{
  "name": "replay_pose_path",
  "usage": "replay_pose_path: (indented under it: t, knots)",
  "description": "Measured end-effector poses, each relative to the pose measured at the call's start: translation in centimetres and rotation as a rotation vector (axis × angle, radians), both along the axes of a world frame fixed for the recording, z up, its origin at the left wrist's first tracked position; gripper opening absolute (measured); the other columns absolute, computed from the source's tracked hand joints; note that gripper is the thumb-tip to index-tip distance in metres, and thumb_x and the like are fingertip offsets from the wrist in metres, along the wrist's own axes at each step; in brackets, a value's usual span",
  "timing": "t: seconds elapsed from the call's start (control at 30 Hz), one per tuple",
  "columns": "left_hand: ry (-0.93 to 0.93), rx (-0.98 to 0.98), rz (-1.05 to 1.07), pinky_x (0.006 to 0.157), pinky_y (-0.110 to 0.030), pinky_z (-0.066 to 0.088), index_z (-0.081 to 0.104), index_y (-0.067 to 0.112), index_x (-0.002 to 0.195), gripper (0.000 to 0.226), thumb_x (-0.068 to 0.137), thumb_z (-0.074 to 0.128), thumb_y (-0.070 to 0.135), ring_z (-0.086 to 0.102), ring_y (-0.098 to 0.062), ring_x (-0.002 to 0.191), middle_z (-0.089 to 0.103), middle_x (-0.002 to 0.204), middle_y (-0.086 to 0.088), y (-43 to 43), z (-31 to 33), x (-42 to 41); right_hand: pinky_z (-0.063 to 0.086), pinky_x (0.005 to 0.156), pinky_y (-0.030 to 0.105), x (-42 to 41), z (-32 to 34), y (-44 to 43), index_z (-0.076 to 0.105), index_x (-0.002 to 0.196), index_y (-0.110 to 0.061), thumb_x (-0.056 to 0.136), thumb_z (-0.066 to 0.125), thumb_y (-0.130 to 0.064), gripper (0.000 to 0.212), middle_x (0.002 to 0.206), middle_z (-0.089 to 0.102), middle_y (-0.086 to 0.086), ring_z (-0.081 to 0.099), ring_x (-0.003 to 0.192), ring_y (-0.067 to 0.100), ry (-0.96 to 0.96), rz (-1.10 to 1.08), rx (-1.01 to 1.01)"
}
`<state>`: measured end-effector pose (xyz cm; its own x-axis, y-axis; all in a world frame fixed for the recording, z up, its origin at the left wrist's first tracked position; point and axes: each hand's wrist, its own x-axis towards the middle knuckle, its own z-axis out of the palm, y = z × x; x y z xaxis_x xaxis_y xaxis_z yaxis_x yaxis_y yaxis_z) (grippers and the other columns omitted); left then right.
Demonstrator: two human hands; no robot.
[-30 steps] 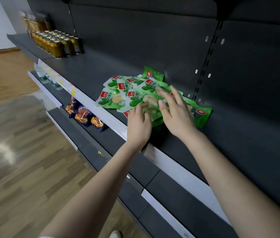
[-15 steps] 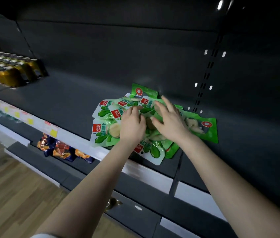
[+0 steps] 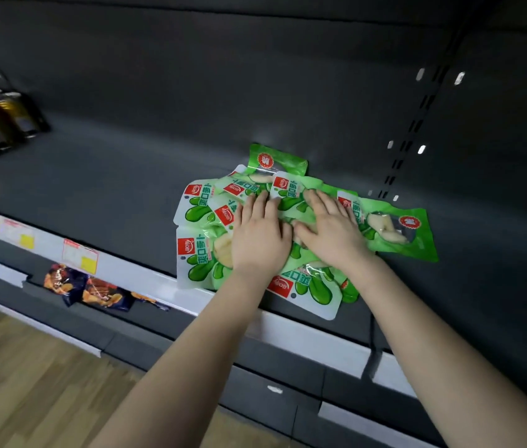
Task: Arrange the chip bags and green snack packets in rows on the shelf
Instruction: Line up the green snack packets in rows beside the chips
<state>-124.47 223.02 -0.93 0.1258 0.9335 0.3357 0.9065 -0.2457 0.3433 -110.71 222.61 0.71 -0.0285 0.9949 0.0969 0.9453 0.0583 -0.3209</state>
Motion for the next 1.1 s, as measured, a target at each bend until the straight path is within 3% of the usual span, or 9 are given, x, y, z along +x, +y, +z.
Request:
replay_pose_path:
  t: [0.17,0.37,0.67,0.77,0.8,0.87,0.97,1.03,1.1]
  knots:
    - [-0.065,0.026,-0.010,0.119,-0.040,0.011,0.033,0.015,0.140,0.051,0.092,0.041,0.030,0.021,-0.025,0.142,0.036,0.149,-0.005,-0.2,0.0,0.0,0.016,0.118,0.041,0.0,0.1,-0.4,0.024,0.150,-0.024,0.093,0.040,-0.051,0.066,0.150,0.032,-0.003,0.029,0.137,0.022,0.022,-0.010,0.075]
    - [-0.216,0.045,0.001,0.118,-0.038,0.015,0.030,0.009,0.140,0.055,0.089,0.047,0.021,0.032,-0.025,0.137,0.042,0.144,-0.007,-0.3,0.3,0.0,0.035,0.101,0.036,0.0,0.2,-0.5,0.036,0.145,-0.024,0.089,0.048,-0.051,0.063,0.132,0.045,-0.001,0.038,0.121,0.024,0.031,-0.024,0.118]
    - [-0.336,0.080,-0.001,0.115,-0.042,0.024,0.024,0.007,0.141,0.054,0.092,0.041,0.020,0.043,-0.026,0.126,0.052,0.133,-0.010,-0.6,0.6,0.2,0.026,0.107,0.038,-0.1,0.9,-1.8,0.032,0.148,-0.025,0.092,0.042,-0.051,0.062,0.146,0.041,-0.002,0.034,0.127,0.025,-0.011,-0.002,0.108]
    - [-0.478,0.037,-0.013,0.113,-0.042,0.026,0.014,0.007,0.146,0.059,0.095,0.040,0.017,0.048,-0.014,0.114,0.060,0.122,-0.007,-1.1,1.1,0.1,0.026,0.107,0.039,-0.3,1.5,-2.3,0.026,0.150,-0.024,0.094,0.036,-0.052,0.063,0.150,0.036,-0.001,0.033,0.130,0.026,-0.070,0.022,0.066]
    - [-0.528,0.011,-0.009,0.112,-0.042,0.027,0.010,0.010,0.148,0.060,0.096,0.039,0.020,0.045,-0.010,0.115,0.061,0.123,-0.004,-1.2,1.3,0.0,0.026,0.108,0.039,-0.4,1.7,-2.3,0.025,0.150,-0.023,0.096,0.035,-0.049,0.061,0.150,0.037,0.000,0.033,0.130,0.026,-0.085,0.029,0.055]
    - [-0.567,-0.028,-0.002,0.111,-0.045,0.029,0.008,0.016,0.150,0.059,0.099,0.035,0.025,0.037,-0.020,0.132,0.058,0.129,-0.005,-1.5,1.9,-0.1,0.027,0.107,0.041,-0.6,2.1,-2.1,0.026,0.150,-0.021,0.098,0.035,-0.042,0.057,0.149,0.038,0.001,0.034,0.130,0.027,-0.102,0.036,0.055]
    - [-0.534,-0.101,-0.034,0.113,-0.046,0.025,0.011,0.013,0.151,0.055,0.101,0.032,0.026,0.049,-0.030,0.120,0.068,0.100,-0.008,-2.2,3.1,0.4,0.027,0.110,0.044,-1.0,2.2,-2.2,0.023,0.151,-0.022,0.100,0.034,-0.033,0.052,0.153,0.032,0.003,0.030,0.136,0.029,-0.079,0.044,0.082]
    - [-0.545,-0.116,-0.101,0.106,-0.053,0.034,0.010,0.017,0.151,0.059,0.099,0.032,0.036,0.055,-0.034,0.112,0.061,0.072,0.012,-2.4,3.6,0.8,0.024,0.113,0.047,-1.5,2.2,-2.7,0.018,0.152,-0.023,0.101,0.034,-0.027,0.054,0.157,0.022,0.005,0.024,0.140,0.032,-0.038,0.049,0.097]
    - [-0.559,-0.087,-0.130,0.094,-0.048,0.046,0.017,0.020,0.149,0.064,0.094,0.032,0.050,0.060,-0.031,0.106,0.061,0.066,0.012,-2.6,4.0,1.0,0.021,0.113,0.049,-1.9,2.3,-3.4,0.012,0.153,-0.019,0.100,0.034,-0.020,0.058,0.159,0.012,0.007,0.019,0.140,0.037,-0.013,0.063,0.089]
